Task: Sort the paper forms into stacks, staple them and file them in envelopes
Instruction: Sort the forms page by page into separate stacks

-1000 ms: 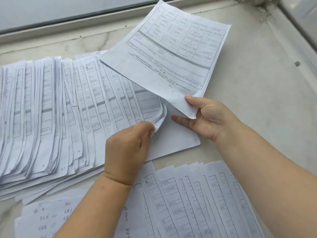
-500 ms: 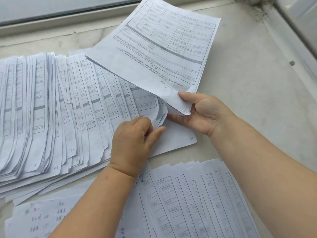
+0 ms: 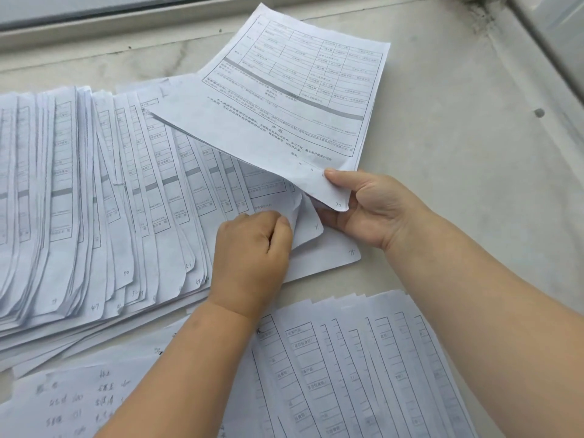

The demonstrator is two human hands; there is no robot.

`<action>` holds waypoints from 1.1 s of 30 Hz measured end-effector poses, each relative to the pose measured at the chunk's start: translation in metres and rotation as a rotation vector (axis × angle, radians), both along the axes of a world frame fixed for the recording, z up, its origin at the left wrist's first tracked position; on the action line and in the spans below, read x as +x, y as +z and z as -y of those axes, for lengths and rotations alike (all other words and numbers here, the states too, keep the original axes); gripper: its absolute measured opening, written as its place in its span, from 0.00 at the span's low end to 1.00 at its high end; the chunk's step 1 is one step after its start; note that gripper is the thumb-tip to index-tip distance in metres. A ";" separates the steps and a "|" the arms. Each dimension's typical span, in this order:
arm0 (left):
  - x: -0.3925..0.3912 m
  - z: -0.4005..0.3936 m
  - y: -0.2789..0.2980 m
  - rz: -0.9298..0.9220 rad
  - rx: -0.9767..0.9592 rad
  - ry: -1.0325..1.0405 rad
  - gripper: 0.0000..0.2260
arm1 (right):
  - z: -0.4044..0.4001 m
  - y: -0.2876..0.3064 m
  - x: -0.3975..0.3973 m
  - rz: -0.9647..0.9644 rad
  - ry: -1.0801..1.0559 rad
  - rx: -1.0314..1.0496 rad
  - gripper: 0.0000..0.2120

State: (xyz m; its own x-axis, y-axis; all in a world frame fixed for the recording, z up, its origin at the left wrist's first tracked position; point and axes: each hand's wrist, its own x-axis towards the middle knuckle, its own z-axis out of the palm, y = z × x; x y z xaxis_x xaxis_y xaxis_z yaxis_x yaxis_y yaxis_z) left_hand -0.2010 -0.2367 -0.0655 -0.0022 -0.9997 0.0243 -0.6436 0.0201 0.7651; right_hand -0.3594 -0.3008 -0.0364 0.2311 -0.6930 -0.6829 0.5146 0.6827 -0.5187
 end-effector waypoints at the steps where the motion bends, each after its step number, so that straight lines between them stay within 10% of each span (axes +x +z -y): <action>1: 0.002 -0.001 0.001 0.051 -0.018 -0.027 0.18 | 0.000 0.000 -0.001 0.000 0.004 -0.009 0.10; 8: 0.010 -0.005 0.012 -0.253 0.000 0.211 0.10 | 0.002 0.001 -0.002 -0.007 0.030 0.004 0.12; 13: 0.007 -0.008 0.009 0.034 -0.122 0.068 0.12 | 0.002 0.003 -0.002 -0.005 0.038 -0.011 0.12; 23: 0.015 -0.025 0.006 0.503 -0.115 0.095 0.47 | 0.000 0.013 0.005 -0.017 -0.034 -0.048 0.15; 27: 0.026 -0.033 0.000 0.534 0.018 0.073 0.37 | -0.003 0.014 0.008 -0.037 -0.087 -0.024 0.18; 33: 0.048 -0.031 0.026 -0.049 -0.044 0.568 0.13 | 0.000 0.030 -0.007 -0.126 -0.291 -0.009 0.09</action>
